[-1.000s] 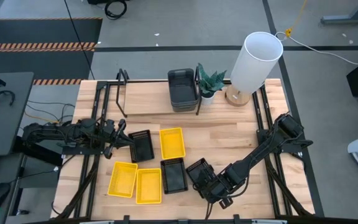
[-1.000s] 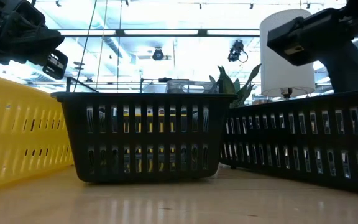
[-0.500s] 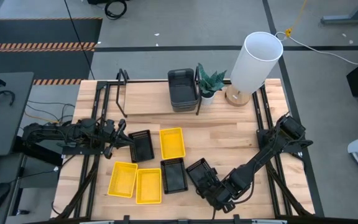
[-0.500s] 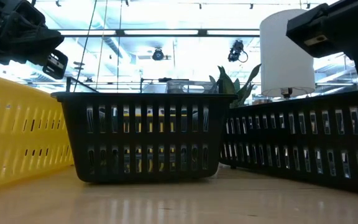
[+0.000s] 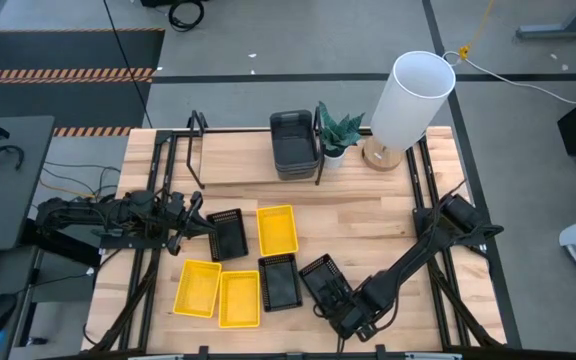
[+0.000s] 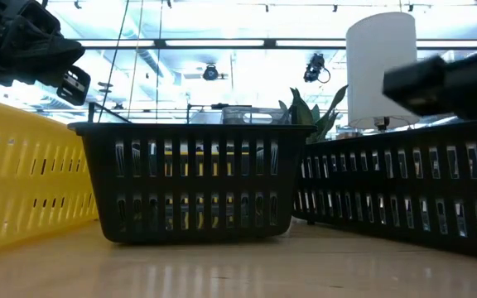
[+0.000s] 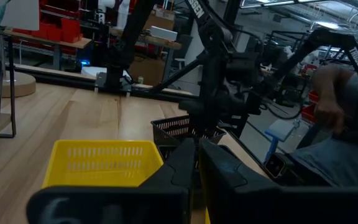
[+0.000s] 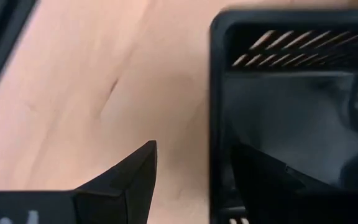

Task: Stack baskets on shelf by color
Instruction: Stack the bottom right black bin on top of the bottom left black bin

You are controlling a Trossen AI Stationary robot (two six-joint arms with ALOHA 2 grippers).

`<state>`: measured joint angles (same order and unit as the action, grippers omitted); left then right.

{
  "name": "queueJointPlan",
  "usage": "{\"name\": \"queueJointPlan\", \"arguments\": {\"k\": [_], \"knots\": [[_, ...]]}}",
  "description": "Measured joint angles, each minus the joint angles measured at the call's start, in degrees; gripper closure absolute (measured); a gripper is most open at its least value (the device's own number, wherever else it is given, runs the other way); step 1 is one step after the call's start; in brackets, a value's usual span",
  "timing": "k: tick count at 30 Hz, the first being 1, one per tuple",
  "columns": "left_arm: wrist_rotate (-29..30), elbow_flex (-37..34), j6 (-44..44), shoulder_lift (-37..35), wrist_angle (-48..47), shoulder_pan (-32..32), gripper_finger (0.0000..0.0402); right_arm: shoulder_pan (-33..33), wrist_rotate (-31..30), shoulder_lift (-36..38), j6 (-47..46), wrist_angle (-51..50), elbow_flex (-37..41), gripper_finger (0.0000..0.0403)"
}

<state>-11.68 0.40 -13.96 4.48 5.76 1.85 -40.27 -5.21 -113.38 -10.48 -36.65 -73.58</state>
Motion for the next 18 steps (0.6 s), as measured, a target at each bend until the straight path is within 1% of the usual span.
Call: {"name": "queueJointPlan", "arguments": {"k": [5,9,13,18], "knots": [[0.02,0.00,-0.02,-0.01,0.02,0.00,0.0367,0.37,0.21,-0.92,0.15,-0.08,-0.02,0.0193],[0.02,0.00,-0.01,0.00,0.00,0.00,0.0367,1.02,0.36,-0.76,-0.04,-0.15,-0.02,0.0202],[0.00,0.00,-0.02,-0.01,0.00,-0.02,0.0373,1.11,0.55,-0.75,-0.05,-0.17,-0.02,0.0226],[0.01,-0.01,0.00,-0.01,0.00,0.00,0.0376,1.11,1.05,-0.75,-0.43,-0.27,-0.02,0.0273]]}}
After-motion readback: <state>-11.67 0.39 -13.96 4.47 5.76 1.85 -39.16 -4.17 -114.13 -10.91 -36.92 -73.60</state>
